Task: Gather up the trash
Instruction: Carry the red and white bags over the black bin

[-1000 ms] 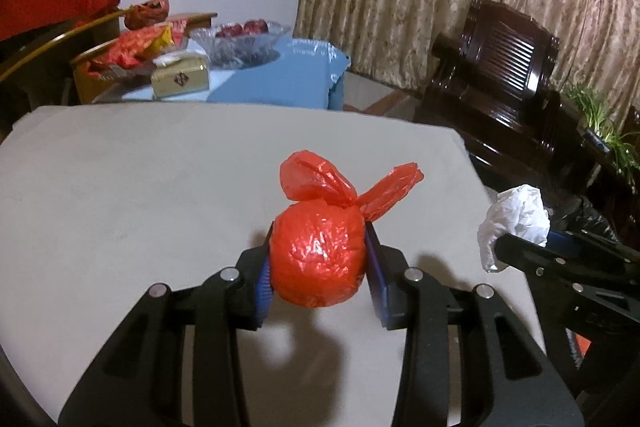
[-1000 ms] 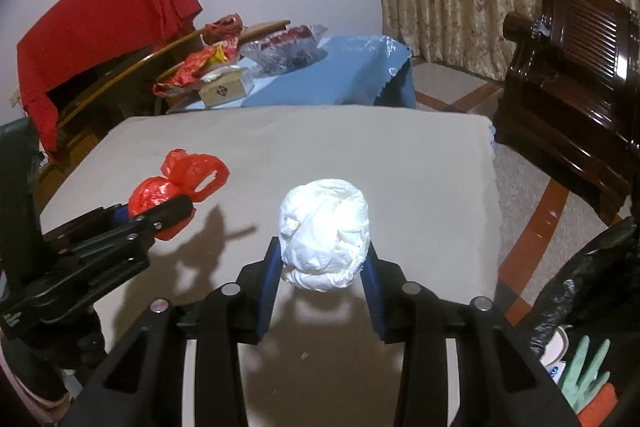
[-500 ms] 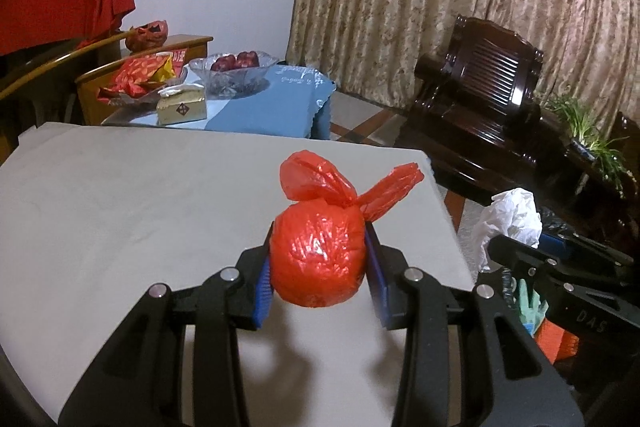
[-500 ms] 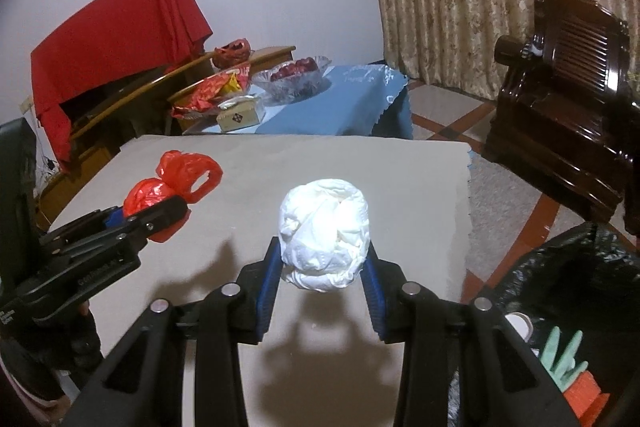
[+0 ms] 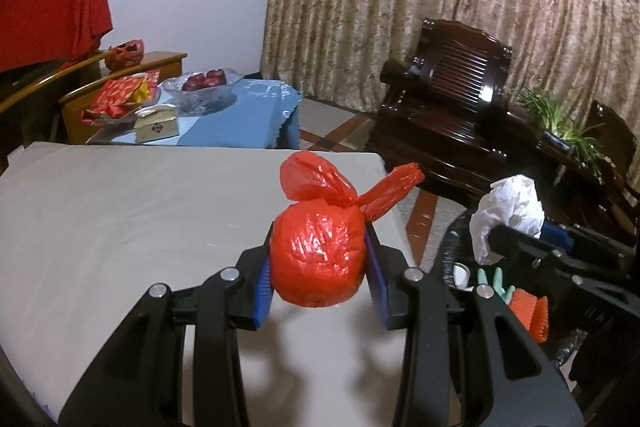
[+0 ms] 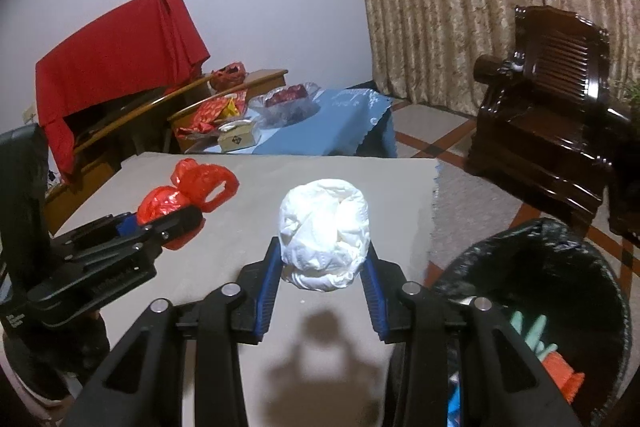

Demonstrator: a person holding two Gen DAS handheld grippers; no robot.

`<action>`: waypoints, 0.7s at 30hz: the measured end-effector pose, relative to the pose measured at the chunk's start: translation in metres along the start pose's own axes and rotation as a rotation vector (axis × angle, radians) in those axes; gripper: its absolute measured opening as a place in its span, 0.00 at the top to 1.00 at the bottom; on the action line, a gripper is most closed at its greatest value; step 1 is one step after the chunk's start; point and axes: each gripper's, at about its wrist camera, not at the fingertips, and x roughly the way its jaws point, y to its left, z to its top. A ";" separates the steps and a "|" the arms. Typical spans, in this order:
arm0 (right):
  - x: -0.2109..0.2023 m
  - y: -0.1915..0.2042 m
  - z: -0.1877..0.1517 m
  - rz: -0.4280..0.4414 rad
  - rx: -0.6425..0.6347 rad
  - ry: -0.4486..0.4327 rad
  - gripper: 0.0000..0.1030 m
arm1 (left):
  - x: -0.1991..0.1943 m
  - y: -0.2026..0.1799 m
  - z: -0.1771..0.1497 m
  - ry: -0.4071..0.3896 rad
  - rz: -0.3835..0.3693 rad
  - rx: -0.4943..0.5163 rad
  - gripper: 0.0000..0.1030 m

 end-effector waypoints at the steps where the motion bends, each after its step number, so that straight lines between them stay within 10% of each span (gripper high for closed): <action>1: -0.007 -0.003 0.000 -0.007 0.003 -0.007 0.63 | -0.002 -0.003 -0.001 -0.001 -0.004 0.003 0.63; 21: -0.096 -0.049 -0.011 -0.107 0.040 -0.113 0.63 | -0.042 -0.088 -0.001 -0.050 -0.122 0.097 0.63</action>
